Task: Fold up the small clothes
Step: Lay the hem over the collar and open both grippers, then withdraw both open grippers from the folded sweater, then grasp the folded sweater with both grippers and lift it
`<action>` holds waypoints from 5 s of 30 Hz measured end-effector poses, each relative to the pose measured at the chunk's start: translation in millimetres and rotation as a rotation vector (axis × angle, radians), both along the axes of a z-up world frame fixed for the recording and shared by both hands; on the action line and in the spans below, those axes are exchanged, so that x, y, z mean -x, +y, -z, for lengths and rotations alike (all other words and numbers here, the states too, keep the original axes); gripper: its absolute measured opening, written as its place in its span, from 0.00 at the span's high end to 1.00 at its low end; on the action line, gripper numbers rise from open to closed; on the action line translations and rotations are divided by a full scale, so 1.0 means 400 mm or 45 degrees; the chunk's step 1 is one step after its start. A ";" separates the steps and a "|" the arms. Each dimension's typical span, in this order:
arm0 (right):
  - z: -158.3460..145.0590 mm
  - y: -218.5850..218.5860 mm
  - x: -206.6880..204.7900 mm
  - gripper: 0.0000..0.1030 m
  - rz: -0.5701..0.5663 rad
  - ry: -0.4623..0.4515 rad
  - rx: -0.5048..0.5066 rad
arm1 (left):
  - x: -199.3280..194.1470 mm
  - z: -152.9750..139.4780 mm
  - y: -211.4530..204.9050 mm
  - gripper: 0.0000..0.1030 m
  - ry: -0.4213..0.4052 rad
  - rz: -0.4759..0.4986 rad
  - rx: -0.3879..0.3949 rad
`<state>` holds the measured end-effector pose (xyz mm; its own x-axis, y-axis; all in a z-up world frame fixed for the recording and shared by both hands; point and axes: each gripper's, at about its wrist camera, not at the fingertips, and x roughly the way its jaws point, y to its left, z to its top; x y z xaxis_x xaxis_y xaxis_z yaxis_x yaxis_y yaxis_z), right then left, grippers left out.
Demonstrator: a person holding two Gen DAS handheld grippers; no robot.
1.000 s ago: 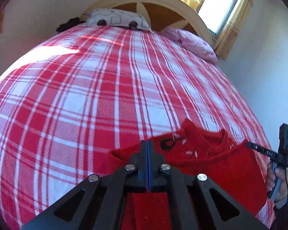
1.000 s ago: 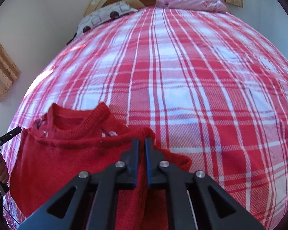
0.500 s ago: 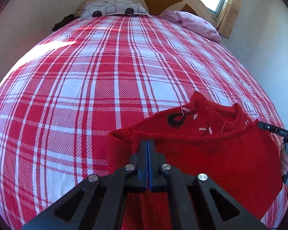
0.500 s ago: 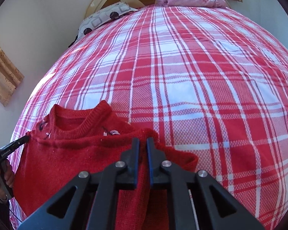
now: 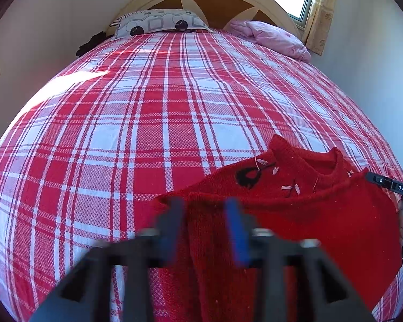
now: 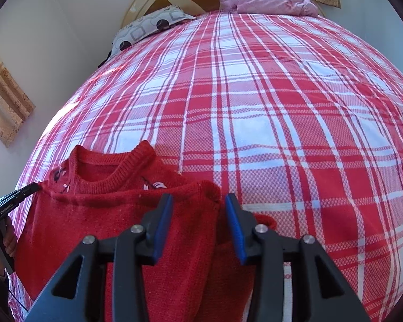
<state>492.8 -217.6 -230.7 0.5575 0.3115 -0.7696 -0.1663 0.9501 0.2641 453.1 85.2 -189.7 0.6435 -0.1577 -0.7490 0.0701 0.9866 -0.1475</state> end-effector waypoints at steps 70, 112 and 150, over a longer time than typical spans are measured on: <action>-0.020 0.072 0.454 0.26 -0.078 -0.256 0.303 | 0.405 0.050 0.028 0.30 -0.040 -0.126 -0.102; 0.102 0.832 0.671 0.26 -0.780 -0.837 1.111 | 0.406 0.078 0.316 0.29 -0.036 -0.317 0.268; 0.116 0.803 0.638 0.80 -0.766 -0.758 0.897 | -0.004 0.065 0.135 0.89 0.162 0.055 0.457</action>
